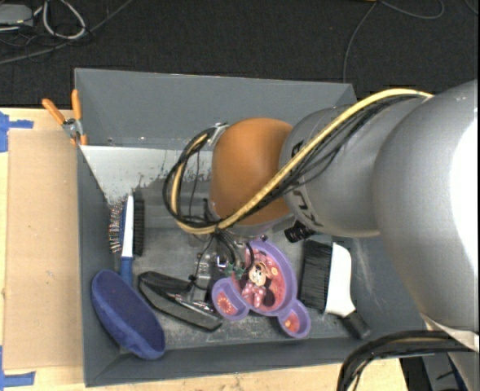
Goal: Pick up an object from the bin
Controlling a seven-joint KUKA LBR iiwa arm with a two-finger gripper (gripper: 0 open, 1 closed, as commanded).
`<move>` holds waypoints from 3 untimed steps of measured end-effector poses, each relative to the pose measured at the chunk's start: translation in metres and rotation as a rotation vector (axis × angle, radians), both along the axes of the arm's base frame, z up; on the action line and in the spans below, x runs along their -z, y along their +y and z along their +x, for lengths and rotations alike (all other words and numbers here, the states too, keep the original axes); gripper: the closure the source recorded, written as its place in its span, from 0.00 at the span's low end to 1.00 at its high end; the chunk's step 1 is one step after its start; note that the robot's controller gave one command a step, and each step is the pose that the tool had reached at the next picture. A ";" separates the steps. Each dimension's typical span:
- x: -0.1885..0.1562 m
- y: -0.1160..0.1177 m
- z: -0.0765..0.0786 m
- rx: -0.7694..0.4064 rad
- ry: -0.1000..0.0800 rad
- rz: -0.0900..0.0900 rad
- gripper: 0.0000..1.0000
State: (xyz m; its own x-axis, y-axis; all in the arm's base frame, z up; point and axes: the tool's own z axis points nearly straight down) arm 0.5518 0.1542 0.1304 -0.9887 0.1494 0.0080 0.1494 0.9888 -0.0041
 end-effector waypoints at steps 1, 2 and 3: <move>-0.003 0.002 -0.016 0.141 0.002 0.000 0.00; 0.064 0.013 -0.033 0.252 0.004 0.000 0.00; 0.057 0.033 -0.043 0.312 -0.006 0.003 1.00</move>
Offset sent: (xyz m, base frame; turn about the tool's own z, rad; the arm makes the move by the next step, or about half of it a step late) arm -0.0305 0.0114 -0.0604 0.2536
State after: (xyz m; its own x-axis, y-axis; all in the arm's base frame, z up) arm 0.5089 0.1876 0.0731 -0.8954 0.4453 0.0035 0.4453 0.8954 0.0002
